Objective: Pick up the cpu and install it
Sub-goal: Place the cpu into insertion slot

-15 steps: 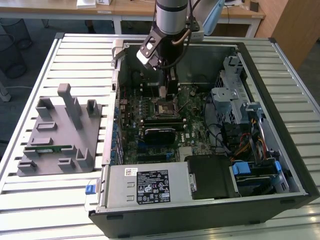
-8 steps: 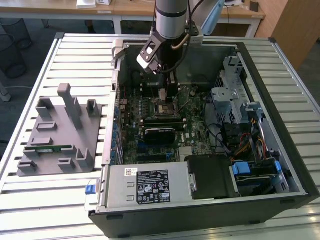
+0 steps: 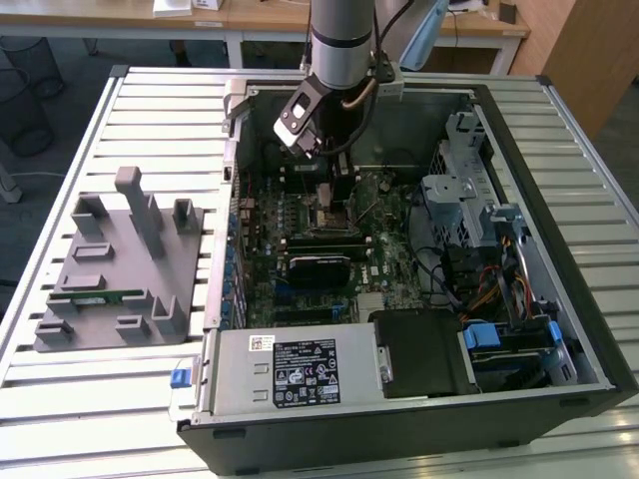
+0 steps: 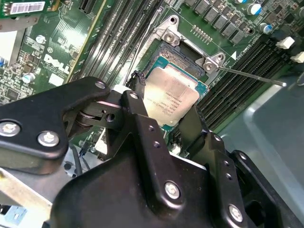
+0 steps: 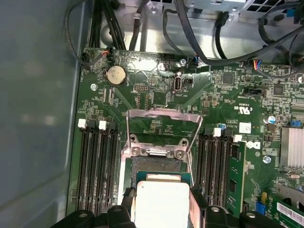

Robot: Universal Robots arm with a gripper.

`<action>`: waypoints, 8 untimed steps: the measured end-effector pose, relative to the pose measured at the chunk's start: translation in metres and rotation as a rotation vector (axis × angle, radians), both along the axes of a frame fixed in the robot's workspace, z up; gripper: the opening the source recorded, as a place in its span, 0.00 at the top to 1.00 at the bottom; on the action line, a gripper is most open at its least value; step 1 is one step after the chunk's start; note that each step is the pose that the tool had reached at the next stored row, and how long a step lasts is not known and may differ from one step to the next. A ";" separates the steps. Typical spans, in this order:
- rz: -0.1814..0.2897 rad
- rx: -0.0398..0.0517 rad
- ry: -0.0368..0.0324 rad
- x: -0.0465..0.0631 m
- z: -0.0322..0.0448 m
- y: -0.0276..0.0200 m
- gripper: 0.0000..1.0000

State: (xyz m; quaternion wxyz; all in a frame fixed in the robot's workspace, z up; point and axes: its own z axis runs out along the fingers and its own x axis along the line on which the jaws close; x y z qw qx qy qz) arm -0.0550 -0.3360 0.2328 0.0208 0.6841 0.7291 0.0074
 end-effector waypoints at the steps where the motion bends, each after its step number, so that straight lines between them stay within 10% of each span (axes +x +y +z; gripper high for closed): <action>1: -0.001 0.0001 0.0000 0.000 -0.0014 0.0000 0.46; 8: -0.004 0.0006 0.0001 0.001 -0.0113 0.0001 0.46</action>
